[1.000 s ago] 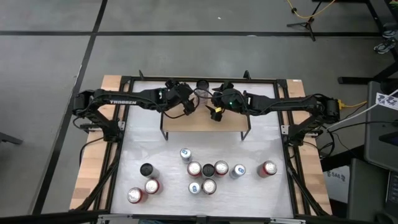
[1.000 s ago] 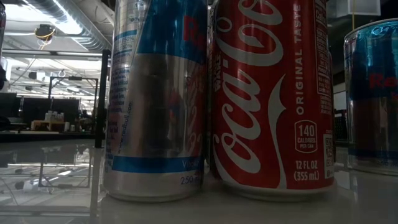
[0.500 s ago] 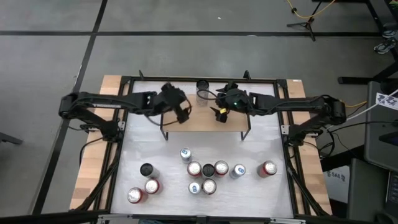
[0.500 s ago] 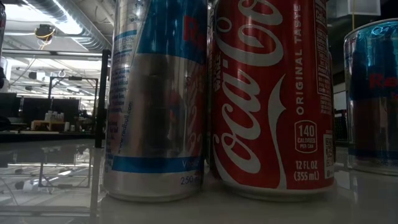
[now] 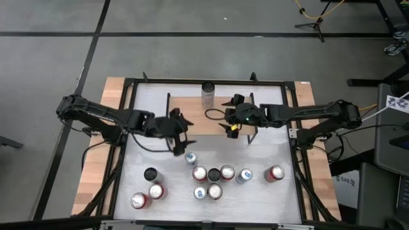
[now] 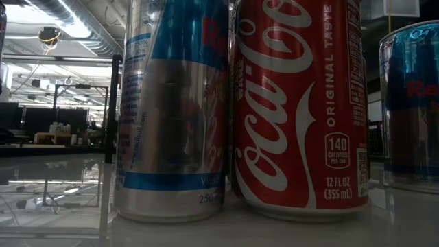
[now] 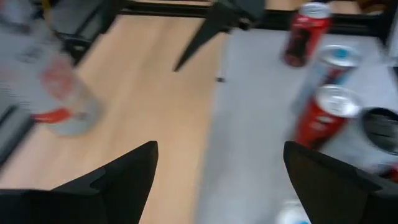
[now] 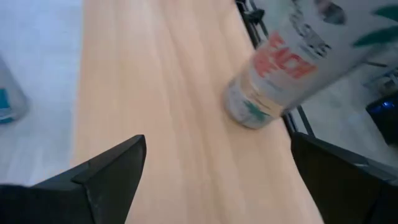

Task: Place canned beverage on shelf
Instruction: Put the left white soda can on the shelf

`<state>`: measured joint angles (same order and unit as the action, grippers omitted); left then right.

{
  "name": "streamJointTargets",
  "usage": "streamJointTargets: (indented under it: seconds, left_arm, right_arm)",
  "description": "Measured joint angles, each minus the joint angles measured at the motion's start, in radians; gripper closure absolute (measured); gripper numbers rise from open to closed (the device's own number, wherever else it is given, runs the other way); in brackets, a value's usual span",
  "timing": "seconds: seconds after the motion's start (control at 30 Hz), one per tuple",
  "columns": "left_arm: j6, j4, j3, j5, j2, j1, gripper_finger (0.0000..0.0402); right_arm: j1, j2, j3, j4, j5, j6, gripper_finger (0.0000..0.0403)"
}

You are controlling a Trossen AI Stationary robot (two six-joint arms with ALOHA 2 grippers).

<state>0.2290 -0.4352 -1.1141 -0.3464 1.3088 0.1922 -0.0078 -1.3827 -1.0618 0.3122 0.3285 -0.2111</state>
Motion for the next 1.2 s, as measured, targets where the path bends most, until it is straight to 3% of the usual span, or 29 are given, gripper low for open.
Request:
streamJointTargets:
  seconds: [0.27,0.47,0.6,0.77,1.2]
  left_arm:
    - [0.302,-0.096,0.000,0.011,-0.013,0.130,0.0060]
    - [0.727,-0.303,-0.001,0.155,-0.048,0.217,0.0060]
    - [0.968,-0.423,-0.001,0.189,-0.083,0.273,0.0060]
    - [1.101,-0.496,-0.001,0.175,-0.102,0.308,0.0060]
    - [1.358,-0.604,-0.001,0.294,-0.100,0.374,0.0060]
  right_arm:
    - [0.070,0.000,0.000,0.000,-0.001,0.075,0.0011]
    - [0.129,0.000,0.000,0.003,-0.050,0.106,0.0011]
    - [0.162,0.000,0.000,0.001,-0.060,0.106,0.0011]
    - [0.181,0.000,0.000,0.000,-0.061,0.106,0.0011]
    - [0.185,-0.001,0.000,0.004,-0.061,0.102,0.0011]
